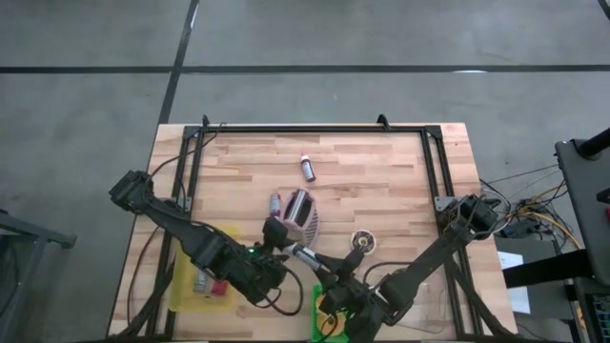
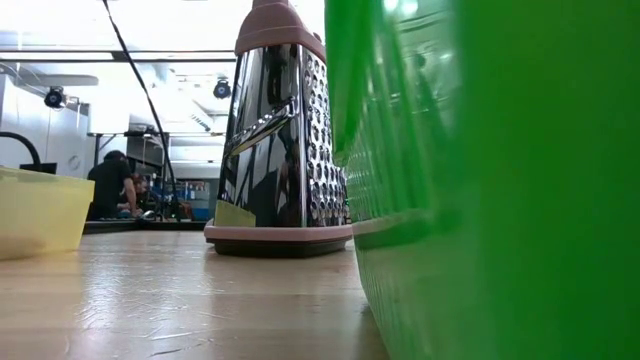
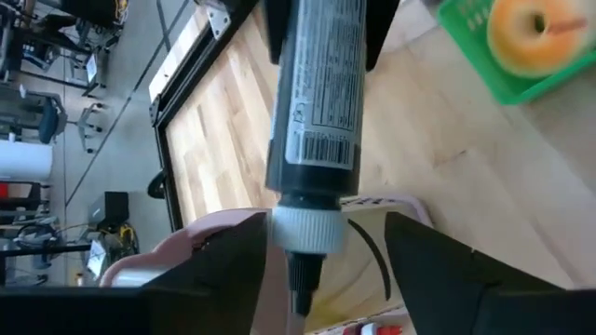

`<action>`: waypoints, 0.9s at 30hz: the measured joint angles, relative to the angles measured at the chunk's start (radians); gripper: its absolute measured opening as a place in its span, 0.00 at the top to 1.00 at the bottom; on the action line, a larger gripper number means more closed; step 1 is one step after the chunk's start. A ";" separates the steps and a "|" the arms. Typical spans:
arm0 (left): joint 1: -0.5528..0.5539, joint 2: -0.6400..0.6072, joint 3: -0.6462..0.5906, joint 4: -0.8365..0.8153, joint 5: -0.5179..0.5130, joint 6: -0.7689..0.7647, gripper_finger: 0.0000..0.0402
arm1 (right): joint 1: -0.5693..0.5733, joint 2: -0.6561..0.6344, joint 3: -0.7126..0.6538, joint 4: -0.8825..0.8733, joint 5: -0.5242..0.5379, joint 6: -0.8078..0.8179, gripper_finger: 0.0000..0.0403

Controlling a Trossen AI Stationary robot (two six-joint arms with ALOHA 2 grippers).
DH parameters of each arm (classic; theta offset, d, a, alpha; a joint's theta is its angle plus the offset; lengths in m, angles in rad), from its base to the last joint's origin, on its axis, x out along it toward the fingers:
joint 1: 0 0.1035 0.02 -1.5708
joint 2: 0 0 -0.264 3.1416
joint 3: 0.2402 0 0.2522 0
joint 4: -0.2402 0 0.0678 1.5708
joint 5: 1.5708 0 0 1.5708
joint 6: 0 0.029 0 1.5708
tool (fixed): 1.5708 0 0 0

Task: Pick & Place Food Item
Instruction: Put the black food coloring bottle into the transparent bin

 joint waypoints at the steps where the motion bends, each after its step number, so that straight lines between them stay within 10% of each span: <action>1: -0.004 -0.011 0.000 0.001 -0.002 -0.003 0.44 | 0.002 0.000 -0.003 0.001 0.014 0.003 0.66; 12: -0.078 -0.168 -0.102 0.222 -0.090 0.019 0.44 | 0.055 0.000 -0.052 0.001 0.220 0.061 0.66; 27: -0.082 -0.434 -0.602 0.922 -0.048 0.183 0.44 | 0.108 -0.051 -0.063 0.001 0.087 0.212 0.66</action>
